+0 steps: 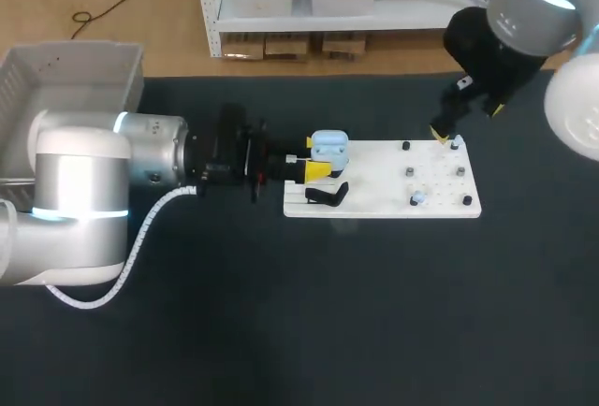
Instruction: Pick up each earbud case from the left stands, insert the matching earbuds, close the lid, and place the case in the box.
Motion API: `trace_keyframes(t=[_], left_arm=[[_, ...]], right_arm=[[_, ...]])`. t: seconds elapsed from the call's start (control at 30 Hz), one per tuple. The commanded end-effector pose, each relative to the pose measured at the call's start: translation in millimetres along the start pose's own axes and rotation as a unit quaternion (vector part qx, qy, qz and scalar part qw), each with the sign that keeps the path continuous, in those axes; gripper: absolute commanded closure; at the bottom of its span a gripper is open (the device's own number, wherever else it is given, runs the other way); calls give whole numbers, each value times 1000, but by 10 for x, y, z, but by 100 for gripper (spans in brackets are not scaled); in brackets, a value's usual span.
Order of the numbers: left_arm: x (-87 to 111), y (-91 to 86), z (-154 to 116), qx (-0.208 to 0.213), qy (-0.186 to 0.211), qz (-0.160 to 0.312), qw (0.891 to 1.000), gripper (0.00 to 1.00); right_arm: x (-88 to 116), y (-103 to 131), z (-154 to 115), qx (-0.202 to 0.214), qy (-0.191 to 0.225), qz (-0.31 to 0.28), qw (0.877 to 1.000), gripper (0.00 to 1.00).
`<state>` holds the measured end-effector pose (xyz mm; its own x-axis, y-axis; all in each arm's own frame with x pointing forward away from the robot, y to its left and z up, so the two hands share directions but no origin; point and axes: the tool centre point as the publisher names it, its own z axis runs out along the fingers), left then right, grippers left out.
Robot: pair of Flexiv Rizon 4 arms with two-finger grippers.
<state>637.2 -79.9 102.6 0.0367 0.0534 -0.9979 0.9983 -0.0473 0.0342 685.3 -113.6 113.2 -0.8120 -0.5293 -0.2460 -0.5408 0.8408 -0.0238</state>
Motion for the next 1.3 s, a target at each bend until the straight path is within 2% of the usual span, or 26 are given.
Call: trace_keyframes(t=[0.03,0.13,0.27,0.33,0.4,0.43,0.47,0.77,0.9,1.1,1.3], left_arm=[[7,12,3,1,0,0,1000,100],[7,12,3,1,0,0,1000,100],[7,12,3,1,0,0,1000,100],[7,12,3,1,0,0,1000,100],[7,12,3,1,0,0,1000,100],[7,12,3,1,0,0,1000,100],[7,12,3,1,0,0,1000,100],[7,12,3,1,0,0,1000,100],[7,12,3,1,0,0,1000,100],[7,12,3,1,0,0,1000,100],[7,12,3,1,0,0,1000,100]], right_arm=[[-118,-64,137,6,45,4,999,0],[-111,-124,226,21,64,10,998,0],[-105,-189,338,36,82,22,996,9],[-101,-204,387,40,87,29,995,23],[-99,-217,427,42,91,37,994,29],[-94,-227,453,45,93,42,994,44],[-90,-241,477,46,94,47,993,51],[-59,-357,626,55,97,83,990,53],[-63,-392,676,63,95,100,988,47],[-89,-416,750,71,92,119,986,54],[-115,-446,808,78,93,131,984,55]])
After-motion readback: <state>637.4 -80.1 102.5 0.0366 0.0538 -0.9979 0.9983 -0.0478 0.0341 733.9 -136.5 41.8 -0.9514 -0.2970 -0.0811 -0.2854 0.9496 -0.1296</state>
